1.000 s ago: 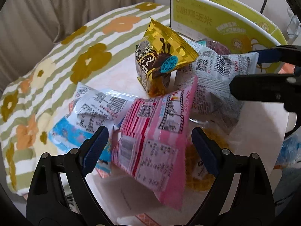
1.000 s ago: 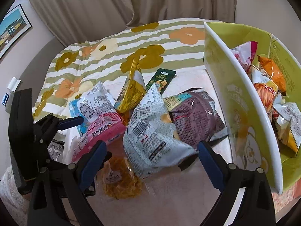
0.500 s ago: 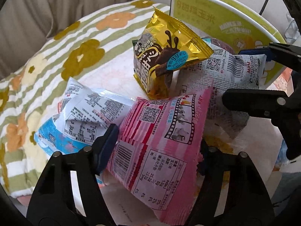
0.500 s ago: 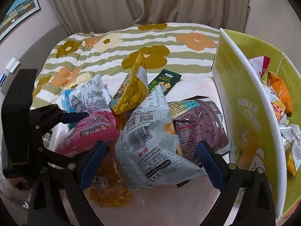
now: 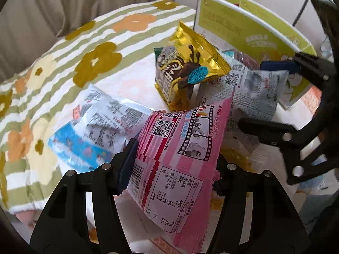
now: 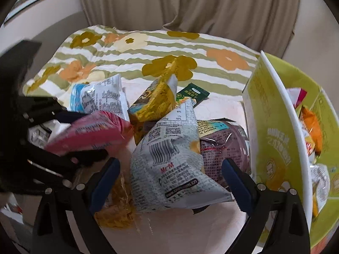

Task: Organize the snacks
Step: 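Lift the pink bag with left tool while right tool lifts the grey M&M bag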

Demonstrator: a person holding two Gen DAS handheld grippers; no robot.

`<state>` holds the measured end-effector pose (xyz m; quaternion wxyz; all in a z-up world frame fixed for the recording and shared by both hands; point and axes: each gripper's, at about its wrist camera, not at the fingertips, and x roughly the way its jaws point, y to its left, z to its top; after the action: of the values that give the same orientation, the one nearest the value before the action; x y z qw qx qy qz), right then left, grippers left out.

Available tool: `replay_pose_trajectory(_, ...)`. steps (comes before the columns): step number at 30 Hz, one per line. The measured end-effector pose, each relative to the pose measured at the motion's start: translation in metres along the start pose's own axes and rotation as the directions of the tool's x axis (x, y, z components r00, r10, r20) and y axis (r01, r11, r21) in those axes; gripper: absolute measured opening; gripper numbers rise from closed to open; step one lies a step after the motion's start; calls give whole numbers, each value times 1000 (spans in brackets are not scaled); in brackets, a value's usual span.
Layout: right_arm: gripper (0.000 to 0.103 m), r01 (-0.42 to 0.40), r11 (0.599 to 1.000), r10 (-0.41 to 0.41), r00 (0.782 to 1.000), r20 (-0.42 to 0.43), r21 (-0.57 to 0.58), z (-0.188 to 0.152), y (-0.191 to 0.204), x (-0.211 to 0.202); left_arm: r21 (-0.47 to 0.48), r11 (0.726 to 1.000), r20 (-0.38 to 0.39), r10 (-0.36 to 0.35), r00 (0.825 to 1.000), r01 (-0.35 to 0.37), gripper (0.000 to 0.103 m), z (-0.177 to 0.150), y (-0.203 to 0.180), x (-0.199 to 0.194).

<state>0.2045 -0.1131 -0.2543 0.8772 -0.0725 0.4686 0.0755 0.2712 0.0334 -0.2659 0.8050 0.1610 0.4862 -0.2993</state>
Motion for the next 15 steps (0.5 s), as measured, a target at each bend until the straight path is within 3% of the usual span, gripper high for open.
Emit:
replay_pose_trajectory(13, 96, 25, 997, -25, 1000, -6, -73, 1, 4, 17, -109, 994, 25, 17, 1000, -14, 56, -17, 9, -27)
replay_pose_trajectory(15, 90, 34, 994, -36, 999, -12, -102, 0, 8, 20, -117, 993, 27, 22, 999, -19, 56, -18, 8, -29)
